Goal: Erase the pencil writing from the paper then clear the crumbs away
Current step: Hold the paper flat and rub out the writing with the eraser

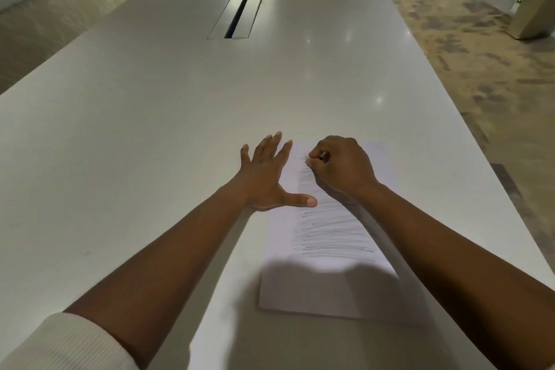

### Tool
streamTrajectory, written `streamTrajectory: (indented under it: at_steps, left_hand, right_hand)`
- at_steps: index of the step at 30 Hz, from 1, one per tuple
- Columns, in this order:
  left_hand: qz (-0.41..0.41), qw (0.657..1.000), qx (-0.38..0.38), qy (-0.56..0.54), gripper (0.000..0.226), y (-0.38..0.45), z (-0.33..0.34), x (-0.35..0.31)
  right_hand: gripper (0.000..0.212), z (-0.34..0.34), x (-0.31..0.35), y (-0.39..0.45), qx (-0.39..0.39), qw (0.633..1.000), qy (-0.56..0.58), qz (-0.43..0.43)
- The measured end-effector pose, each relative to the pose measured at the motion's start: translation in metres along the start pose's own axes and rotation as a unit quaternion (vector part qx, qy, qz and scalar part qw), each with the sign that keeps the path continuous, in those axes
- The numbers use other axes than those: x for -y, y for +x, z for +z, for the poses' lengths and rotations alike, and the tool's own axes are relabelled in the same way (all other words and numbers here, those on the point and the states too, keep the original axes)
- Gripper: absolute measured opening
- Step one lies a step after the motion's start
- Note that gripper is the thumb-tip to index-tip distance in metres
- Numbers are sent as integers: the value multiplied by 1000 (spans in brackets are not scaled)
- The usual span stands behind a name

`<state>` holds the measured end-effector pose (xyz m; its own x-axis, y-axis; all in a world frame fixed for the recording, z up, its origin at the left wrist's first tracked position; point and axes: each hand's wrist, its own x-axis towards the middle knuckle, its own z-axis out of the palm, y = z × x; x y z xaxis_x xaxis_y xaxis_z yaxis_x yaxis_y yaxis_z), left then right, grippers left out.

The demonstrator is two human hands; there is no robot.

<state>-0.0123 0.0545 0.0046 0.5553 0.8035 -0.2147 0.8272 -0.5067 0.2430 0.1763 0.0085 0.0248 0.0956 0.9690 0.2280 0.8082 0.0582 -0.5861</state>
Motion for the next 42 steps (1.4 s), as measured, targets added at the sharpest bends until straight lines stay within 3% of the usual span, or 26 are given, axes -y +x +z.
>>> streamTrajectory:
  at_steps: [7, 19, 30, 36, 42]
  left_hand:
    - [96, 994, -32, 39, 141, 2, -1, -8]
    - [67, 998, -9, -4, 147, 3, 4, -11]
    - [68, 998, -13, 4, 152, 5, 7, -10]
    - [55, 998, -3, -6, 156, 5, 5, -10]
    - [57, 998, -12, -12, 156, 5, 6, -10]
  right_hand:
    - [10, 0, 1, 5, 13, 999, -29, 1]
    - [12, -1, 0, 6, 28, 999, -16, -27]
    - [11, -15, 12, -18, 178, 977, 53, -107]
    - [10, -11, -11, 12, 5, 1000, 6, -20]
    - [12, -12, -4, 7, 43, 998, 13, -51]
